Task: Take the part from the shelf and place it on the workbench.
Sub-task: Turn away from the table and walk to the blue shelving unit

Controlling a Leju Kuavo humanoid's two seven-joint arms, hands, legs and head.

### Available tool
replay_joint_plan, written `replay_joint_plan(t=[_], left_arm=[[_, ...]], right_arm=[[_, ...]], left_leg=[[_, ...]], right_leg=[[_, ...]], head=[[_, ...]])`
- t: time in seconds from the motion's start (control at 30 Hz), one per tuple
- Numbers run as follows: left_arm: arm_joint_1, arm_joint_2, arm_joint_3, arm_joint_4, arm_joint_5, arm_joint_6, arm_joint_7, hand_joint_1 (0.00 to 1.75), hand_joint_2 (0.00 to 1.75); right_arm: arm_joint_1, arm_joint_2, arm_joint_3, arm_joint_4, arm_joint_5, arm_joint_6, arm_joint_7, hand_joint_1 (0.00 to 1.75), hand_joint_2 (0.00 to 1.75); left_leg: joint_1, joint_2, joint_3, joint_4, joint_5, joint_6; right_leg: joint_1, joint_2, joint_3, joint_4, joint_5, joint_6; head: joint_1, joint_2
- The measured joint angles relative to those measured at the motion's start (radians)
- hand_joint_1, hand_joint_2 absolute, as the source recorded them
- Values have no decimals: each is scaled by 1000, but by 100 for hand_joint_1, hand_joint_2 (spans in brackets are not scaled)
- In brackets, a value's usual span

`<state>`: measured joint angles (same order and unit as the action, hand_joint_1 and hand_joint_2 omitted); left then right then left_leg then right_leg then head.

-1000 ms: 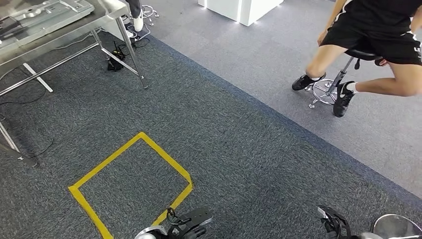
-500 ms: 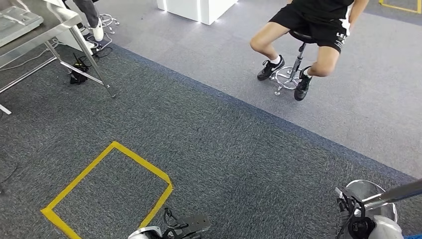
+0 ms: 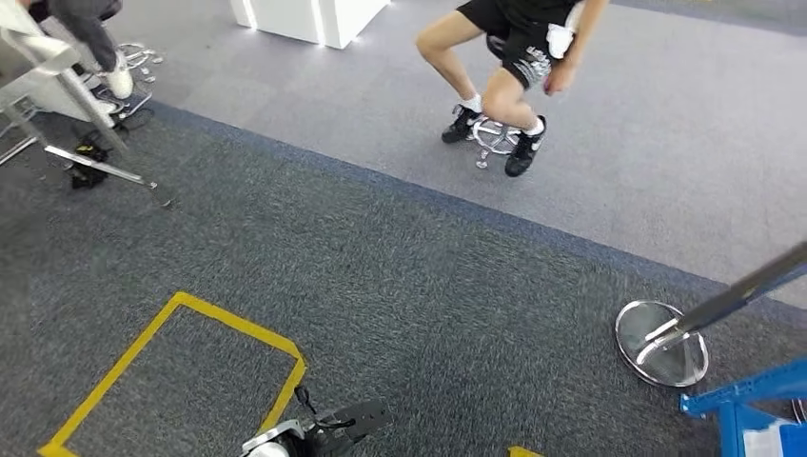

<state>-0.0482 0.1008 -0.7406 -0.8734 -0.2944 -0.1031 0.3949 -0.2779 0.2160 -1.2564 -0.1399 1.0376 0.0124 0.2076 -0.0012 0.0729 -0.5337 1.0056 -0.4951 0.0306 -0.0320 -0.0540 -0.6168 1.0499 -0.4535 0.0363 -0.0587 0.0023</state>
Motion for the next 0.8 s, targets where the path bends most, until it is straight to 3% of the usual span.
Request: replay_joint_plan(t=[0.03, 0.1, 0.17, 0.23, 0.3, 0.33, 0.37, 0.4, 0.47, 0.53, 0.6, 0.67, 0.7, 0.73, 0.8], left_arm=[[4, -4, 13, 2, -17, -7, 3, 0, 0], [8, -11, 34, 4, -52, -22, 3, 0, 0], [6, -13, 43, 5, -93, -36, -3, 0, 0], [6, -13, 44, 7, -131, -46, -13, 0, 0], [8, -13, 44, 12, -154, -52, -19, 0, 0], [8, -13, 44, 15, -159, -54, -21, 0, 0], [8, -13, 44, 17, -162, -54, -22, 0, 0], [8, -13, 44, 18, -163, -55, -22, 0, 0], [7, -13, 45, 20, -165, -55, -23, 0, 0], [6, -12, 45, 22, -165, -55, -23, 0, 0], [5, -12, 45, 22, -165, -56, -24, 0, 0], [1, -14, 45, 22, -165, -56, -24, 0, 0], [0, -14, 45, 23, -165, -55, -24, 0, 0], [1, -14, 45, 23, -166, -55, -24, 0, 0], [5, -15, 45, 24, -166, -56, -24, 0, 0]], right_arm=[[6, 12, 0, -1, -2, 5, 10, 0, 0], [12, 24, 0, -3, -20, 17, 34, 0, 0], [15, 39, -4, -4, -45, 9, 42, 0, 0], [16, 51, -11, -6, -70, -7, 42, 0, 0], [16, 58, -16, -7, -85, -15, 40, 0, 0], [17, 61, -18, -8, -89, -16, 39, 0, 0], [17, 63, -19, -9, -91, -16, 38, 0, 0], [16, 66, -20, -10, -92, -16, 37, 0, 0], [15, 71, -23, -11, -92, -16, 37, 0, 0], [14, 75, -25, -13, -92, -17, 35, 0, 0], [14, 76, -26, -16, -92, -17, 35, 0, 0], [15, 76, -28, -18, -92, -18, 35, 0, 0], [16, 76, -29, -19, -92, -19, 35, 0, 0], [16, 76, -30, -20, -91, -20, 35, 0, 0], [16, 76, -31, -22, -91, -21, 36, 0, 0]], left_leg=[[-3, 13, -2, 6, -6, -8], [1, 33, 3, 10, -12, -21], [10, 2, -3, 39, -40, -30], [14, -49, -46, 143, -109, -35], [14, -64, -104, 275, -166, -34], [14, -66, -116, 303, -168, -32], [13, -68, -110, 291, -150, -27], [13, -74, -84, 239, -116, -22], [11, -111, -14, 98, -54, -13], [7, -134, 18, 26, -31, -7], [5, -120, 18, 19, -24, 1], [8, -98, 20, 6, -8, 16], [9, -85, 18, -1, 0, 24], [7, -72, 14, -4, 4, 29], [2, -42, 4, -2, 7, 33]], right_leg=[[5, 2, -2, -3, -4, -9], [9, 27, -7, -3, 0, -25], [8, 46, -7, -9, 7, -39], [9, 63, -10, -12, 13, -49], [15, 84, -16, -11, 18, -55], [19, 97, -19, -11, 20, -56], [21, 111, -20, -10, 23, -56], [22, 124, -21, -9, 25, -55], [23, 149, -23, -6, 29, -49], [23, 168, -27, -5, 36, -38], [23, 183, -31, -12, 46, -24], [26, 153, -42, 2, 33, -16], [30, 126, -58, 36, 7, -14], [32, 96, -80, 91, -31, -12], [35, 72, -129, 222, -101, -6]], head=[[-2, 0], [-4, 0], [-4, 0], [-5, 0], [-5, 0], [-5, 0], [-5, 0], [-5, 0], [-5, 0], [-5, 0], [-4, 0], [-1, 0], [1, 0], [3, 0], [5, 0]])
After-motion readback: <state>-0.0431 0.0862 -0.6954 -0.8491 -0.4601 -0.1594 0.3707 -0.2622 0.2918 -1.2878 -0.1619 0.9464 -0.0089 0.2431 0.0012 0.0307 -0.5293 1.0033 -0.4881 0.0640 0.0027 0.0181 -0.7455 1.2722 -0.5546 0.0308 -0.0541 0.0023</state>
